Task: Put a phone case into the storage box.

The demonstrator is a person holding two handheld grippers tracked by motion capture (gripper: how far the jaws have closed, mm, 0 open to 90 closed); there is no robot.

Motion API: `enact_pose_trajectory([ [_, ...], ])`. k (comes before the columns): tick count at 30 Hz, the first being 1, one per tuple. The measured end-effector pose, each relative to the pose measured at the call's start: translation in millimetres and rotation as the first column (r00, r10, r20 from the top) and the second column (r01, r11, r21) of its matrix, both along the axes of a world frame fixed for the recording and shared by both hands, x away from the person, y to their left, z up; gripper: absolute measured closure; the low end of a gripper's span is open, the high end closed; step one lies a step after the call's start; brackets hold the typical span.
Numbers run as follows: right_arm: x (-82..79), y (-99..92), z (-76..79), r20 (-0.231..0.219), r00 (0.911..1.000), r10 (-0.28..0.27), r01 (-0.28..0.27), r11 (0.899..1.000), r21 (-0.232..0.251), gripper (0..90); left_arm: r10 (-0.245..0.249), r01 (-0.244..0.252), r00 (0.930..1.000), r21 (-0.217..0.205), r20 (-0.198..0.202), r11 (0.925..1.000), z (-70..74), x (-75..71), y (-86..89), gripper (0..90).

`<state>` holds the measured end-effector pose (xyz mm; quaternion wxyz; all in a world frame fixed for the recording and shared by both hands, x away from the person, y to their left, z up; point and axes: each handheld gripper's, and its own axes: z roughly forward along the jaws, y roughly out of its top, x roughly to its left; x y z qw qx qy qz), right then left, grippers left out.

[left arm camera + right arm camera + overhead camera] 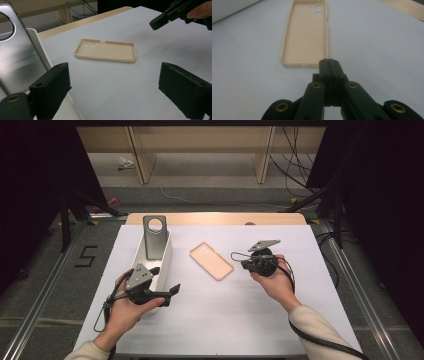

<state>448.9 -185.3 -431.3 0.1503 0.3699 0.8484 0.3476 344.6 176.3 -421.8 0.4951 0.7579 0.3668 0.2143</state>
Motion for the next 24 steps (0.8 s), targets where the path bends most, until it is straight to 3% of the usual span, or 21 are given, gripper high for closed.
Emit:
enact_pose_trajectory([
  [15,38.9,29.0,-22.3,-0.065,0.9976,-0.025,0.020,0.997,-0.072,90.0,-0.003,0.003,1.0000,0.000,0.003,1.0000,0.1,0.3,0.3,10.1],
  [18,41.9,32.0,-25.8,-0.069,0.9973,-0.022,0.016,0.997,-0.081,90.0,-0.004,0.004,1.0000,0.000,0.003,1.0000,0.3,0.1,0.4,10.1],
  [24,35.9,43.9,-27.3,-0.087,0.9954,0.042,-0.050,0.994,-0.094,90.0,-0.009,0.009,1.0000,0.001,0.000,1.0000,-0.1,0.2,-0.2,10.1],
])
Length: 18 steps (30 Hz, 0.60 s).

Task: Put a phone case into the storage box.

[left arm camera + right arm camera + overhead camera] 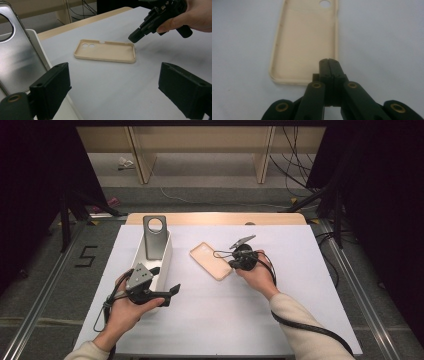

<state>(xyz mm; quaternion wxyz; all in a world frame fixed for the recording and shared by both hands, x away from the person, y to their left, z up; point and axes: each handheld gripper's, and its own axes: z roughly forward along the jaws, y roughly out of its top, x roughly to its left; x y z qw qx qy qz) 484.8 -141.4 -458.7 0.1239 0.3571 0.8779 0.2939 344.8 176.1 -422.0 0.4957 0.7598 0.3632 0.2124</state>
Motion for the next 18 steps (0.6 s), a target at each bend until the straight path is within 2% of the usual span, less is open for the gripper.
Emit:
enact_pose_trajectory([
  [6,-8.7,21.4,-1.5,-0.024,0.9971,0.072,-0.072,0.997,-0.002,90.0,0.000,0.000,1.0000,-0.002,0.000,1.0000,0.6,-0.6,-0.9,10.1],
  [9,-11.4,31.9,-5.0,-0.037,0.9944,0.099,-0.100,0.995,-0.020,90.0,0.000,0.000,1.0000,-0.001,-0.001,1.0000,0.3,-0.5,-0.8,10.1],
  [18,-12.0,42.7,-10.1,-0.079,0.9915,0.104,-0.107,0.994,-0.034,90.0,-0.004,0.004,1.0000,-0.002,-0.003,1.0000,-0.3,-0.4,-1.0,10.1],
])
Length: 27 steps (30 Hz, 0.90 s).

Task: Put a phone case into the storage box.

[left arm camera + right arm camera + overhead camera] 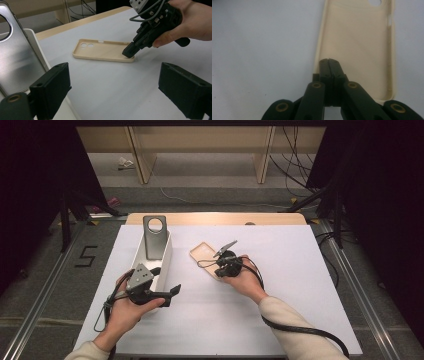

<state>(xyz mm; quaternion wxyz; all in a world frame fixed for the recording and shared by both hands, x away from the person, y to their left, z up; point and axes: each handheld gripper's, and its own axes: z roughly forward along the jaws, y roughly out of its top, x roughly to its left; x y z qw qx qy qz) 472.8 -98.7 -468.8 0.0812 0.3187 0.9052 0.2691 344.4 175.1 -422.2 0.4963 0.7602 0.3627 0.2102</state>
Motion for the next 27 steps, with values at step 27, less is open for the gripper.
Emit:
enact_pose_trajectory([
  [27,-22.4,37.4,-7.0,-0.106,0.9930,0.052,-0.042,0.995,0.088,90.0,-0.007,0.007,1.0000,0.003,-0.003,1.0000,-1.2,0.1,-0.9,10.1],
])
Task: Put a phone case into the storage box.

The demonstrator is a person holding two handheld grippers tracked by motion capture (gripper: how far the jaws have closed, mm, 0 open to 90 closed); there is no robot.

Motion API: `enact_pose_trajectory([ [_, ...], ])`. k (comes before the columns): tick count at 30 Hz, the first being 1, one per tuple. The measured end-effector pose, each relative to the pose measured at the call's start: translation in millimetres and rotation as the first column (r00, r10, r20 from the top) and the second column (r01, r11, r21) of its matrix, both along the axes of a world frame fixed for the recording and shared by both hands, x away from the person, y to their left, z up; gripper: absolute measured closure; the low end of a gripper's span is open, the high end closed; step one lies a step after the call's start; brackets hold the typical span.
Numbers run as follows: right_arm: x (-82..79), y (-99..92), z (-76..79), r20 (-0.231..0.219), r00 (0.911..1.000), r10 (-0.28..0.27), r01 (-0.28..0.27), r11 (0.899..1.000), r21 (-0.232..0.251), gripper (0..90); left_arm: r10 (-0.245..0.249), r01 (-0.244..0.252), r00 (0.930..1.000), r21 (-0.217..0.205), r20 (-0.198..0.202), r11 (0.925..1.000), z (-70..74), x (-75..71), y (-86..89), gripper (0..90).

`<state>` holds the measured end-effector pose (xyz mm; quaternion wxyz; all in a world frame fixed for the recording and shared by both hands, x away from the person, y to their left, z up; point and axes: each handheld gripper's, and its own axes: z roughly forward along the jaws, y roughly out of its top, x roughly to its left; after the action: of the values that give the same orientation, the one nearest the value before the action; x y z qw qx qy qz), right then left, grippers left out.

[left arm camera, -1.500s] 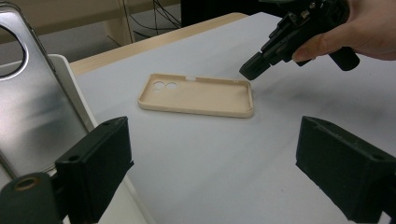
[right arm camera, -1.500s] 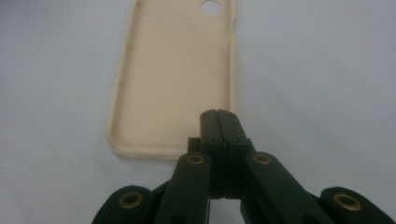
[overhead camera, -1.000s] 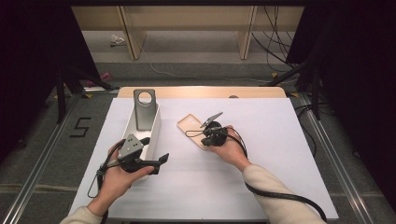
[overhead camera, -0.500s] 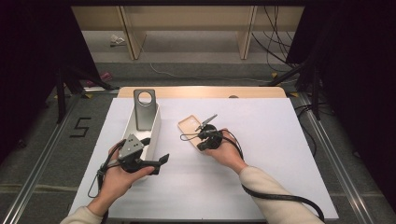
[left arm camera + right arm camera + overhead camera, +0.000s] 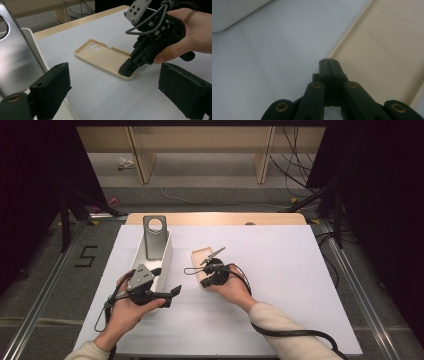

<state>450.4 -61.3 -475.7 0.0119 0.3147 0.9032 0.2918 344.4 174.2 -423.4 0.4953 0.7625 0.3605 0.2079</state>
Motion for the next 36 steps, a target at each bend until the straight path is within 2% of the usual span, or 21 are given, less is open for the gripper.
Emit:
enact_pose_trajectory([
  [14,-4.6,17.6,-4.7,-0.022,0.9996,0.018,-0.016,0.997,0.077,90.0,-0.003,0.003,1.0000,0.003,-0.002,1.0000,-0.5,-0.2,-0.1,10.1],
  [21,-4.6,18.4,-7.1,-0.032,0.9993,0.019,-0.015,0.993,0.117,87.4,-0.005,0.005,1.0000,0.003,-0.002,1.0000,-1.3,-0.3,-0.4,10.1],
  [25,-4.5,14.4,-2.2,-0.030,0.9994,0.019,-0.014,0.988,0.155,84.1,-0.007,0.007,1.0000,0.002,-0.002,1.0000,-0.9,-0.4,-0.1,10.1],
  [27,-4.5,10.5,1.6,-0.015,0.9998,0.013,-0.010,0.986,0.165,79.6,-0.008,0.008,1.0000,0.002,-0.001,1.0000,-0.7,-0.6,0.0,10.2],
  [30,-4.2,1.5,9.5,0.018,0.9998,-0.009,0.006,0.985,0.170,63.8,-0.010,0.010,1.0000,0.003,-0.002,0.9999,-0.9,-0.8,-0.1,10.2],
  [34,-4.3,-14.8,19.6,0.082,0.9966,-0.004,-0.011,0.982,0.187,42.0,-0.012,0.012,0.9999,0.005,-0.002,0.9999,-1.1,-0.9,-0.8,10.2],
  [36,-5.5,-24.1,24.6,0.106,0.9944,0.007,-0.028,0.980,0.197,36.8,-0.013,0.013,0.9999,0.007,-0.002,0.9999,-1.2,-0.8,-1.2,10.2],
])
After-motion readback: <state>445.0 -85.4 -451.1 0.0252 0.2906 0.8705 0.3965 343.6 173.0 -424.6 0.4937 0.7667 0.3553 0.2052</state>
